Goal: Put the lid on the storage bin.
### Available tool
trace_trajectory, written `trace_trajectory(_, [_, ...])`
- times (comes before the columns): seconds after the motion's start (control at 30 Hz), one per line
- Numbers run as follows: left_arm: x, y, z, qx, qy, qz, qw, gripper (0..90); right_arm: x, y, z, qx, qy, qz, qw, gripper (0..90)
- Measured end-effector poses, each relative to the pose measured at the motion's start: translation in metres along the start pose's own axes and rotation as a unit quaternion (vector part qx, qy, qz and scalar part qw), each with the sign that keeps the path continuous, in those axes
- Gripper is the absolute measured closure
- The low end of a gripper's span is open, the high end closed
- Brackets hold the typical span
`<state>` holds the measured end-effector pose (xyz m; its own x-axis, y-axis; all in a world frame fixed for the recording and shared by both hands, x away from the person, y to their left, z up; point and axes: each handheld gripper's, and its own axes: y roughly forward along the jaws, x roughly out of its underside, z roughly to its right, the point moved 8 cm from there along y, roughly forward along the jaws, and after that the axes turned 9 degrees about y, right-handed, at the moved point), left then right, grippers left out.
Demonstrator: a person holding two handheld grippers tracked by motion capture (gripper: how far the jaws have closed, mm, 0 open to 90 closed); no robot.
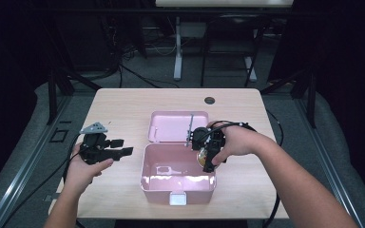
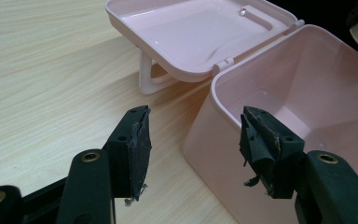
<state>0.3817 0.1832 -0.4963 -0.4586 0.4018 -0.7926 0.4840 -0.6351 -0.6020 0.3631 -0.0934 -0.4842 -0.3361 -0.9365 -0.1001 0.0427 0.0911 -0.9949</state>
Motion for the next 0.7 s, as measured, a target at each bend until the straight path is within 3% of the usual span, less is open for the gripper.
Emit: trace_trajectory(0.7, [0.000,0.000,-0.001,-0.002,0.000,0.001,1.0000,42.8,-0.011,0.018,-0.010,0.005,-0.044,-0.027,0.9987,19.5])
